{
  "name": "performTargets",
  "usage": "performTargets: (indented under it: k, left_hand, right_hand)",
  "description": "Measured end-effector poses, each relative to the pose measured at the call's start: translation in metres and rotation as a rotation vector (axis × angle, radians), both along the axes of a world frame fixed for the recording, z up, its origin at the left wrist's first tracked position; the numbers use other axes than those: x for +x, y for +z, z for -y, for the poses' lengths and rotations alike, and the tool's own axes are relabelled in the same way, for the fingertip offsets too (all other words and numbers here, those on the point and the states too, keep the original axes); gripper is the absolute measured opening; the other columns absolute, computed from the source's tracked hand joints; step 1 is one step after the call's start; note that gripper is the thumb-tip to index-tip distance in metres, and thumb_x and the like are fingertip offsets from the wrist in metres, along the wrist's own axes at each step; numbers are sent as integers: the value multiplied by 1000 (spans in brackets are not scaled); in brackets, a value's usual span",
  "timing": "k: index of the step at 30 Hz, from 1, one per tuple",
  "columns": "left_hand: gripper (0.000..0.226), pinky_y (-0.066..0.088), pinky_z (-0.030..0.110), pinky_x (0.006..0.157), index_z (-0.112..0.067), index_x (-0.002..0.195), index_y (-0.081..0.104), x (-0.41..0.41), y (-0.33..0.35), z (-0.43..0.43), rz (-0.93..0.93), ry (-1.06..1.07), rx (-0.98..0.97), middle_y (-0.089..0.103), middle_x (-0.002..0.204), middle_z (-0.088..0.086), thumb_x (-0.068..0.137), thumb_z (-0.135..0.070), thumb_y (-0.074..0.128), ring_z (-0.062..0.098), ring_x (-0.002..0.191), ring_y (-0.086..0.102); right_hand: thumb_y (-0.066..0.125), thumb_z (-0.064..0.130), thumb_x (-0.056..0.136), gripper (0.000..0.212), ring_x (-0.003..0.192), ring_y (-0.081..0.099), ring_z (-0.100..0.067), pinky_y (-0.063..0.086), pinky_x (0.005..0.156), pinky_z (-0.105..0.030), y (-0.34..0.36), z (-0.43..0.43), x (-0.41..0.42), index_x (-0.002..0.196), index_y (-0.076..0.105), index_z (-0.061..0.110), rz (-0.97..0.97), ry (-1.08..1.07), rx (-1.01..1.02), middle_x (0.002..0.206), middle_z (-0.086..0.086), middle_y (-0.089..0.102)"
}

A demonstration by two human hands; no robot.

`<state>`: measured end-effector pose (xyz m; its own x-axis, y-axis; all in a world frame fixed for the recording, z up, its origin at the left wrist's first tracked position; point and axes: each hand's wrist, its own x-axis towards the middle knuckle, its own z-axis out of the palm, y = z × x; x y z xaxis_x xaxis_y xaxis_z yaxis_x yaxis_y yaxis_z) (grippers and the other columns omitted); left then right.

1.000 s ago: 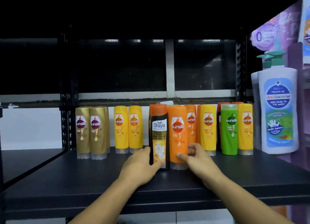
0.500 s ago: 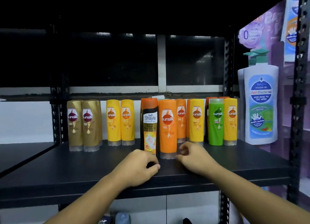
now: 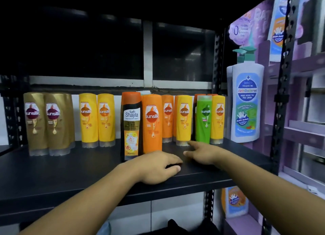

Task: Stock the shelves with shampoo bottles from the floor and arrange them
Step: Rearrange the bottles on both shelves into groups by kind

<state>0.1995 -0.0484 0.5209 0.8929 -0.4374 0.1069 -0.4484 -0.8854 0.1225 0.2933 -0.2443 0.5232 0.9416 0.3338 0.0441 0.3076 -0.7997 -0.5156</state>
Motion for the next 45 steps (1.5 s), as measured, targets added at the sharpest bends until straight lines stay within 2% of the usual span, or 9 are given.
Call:
performTargets:
  k: [4, 9, 13, 22, 26, 34, 38, 40, 45]
  left_hand:
    - [54, 6, 23, 123, -36, 162, 23, 10, -6, -3, -103, -9, 29, 17, 169, -15, 110, -49, 28, 2, 155, 11]
    - [54, 4, 22, 122, -36, 162, 22, 15, -11, -5, -109, -14, -14, 15, 169, -18, 110, -49, 28, -2, 154, 9]
    - [53, 6, 22, 123, -39, 161, 27, 18, -15, -6, -85, -2, -63, 19, 168, -20, 109, -50, 32, -3, 153, 12]
    - [53, 7, 17, 117, -40, 159, 31, 19, -17, -7, -79, 13, -99, 23, 166, -22, 108, -52, 36, -4, 152, 16]
    - [53, 11, 24, 124, -40, 158, 33, 17, -16, -8, -83, 27, -110, 26, 165, -22, 107, -53, 38, -2, 153, 18]
    - [53, 15, 29, 126, -39, 157, 36, 14, -14, -7, -68, 34, -113, 28, 165, -20, 106, -54, 39, 3, 153, 22]
    - [51, 35, 39, 121, -35, 149, 52, 9, -12, -10, -16, 69, -166, 47, 156, -16, 102, -55, 49, 9, 145, 41]
    - [47, 44, 39, 114, -30, 142, 61, 4, -11, -14, 17, 81, -202, 58, 147, -13, 101, -51, 54, 9, 136, 52]
    - [43, 45, 33, 112, -30, 141, 61, -20, -10, -36, 45, 75, -167, 59, 145, -15, 103, -48, 53, 2, 131, 53]
  right_hand:
    - [60, 41, 99, 66, 142, 39, -26, 34, 110, -36, -5, -11, 24, 156, 31, 23, 32, -43, 213, 158, -3, 40]
    - [70, 33, 93, 59, 125, 53, -25, 43, 96, -35, -14, -28, 58, 144, 41, 21, 124, -100, 453, 140, -3, 55]
    - [74, 25, 91, 66, 127, 54, -27, 46, 104, -41, -13, -37, 73, 145, 37, 15, 190, -151, 623, 141, -6, 55]
    - [75, 39, 88, 62, 121, 55, -35, 48, 99, -46, -20, -42, 81, 132, 41, 11, 314, -194, 436, 133, -15, 56]
    - [75, 38, 88, 58, 120, 56, -34, 49, 99, -47, -18, -37, 74, 128, 42, 13, 286, -184, 443, 133, -13, 57]
    - [75, 37, 89, 55, 111, 55, -15, 45, 95, -33, -14, -3, 6, 134, 45, 30, 166, -50, 459, 126, 7, 59]
    - [75, 32, 89, 48, 103, 57, -7, 44, 93, -29, -11, 15, -32, 127, 47, 35, 131, 40, 469, 111, 19, 59]
    - [77, 31, 87, 47, 104, 59, -5, 46, 95, -31, -8, 16, -45, 124, 48, 37, 108, 62, 481, 113, 18, 62]
    - [78, 26, 87, 39, 100, 61, 2, 48, 82, -21, -8, 6, -63, 113, 53, 42, 40, 156, 494, 109, 23, 65]
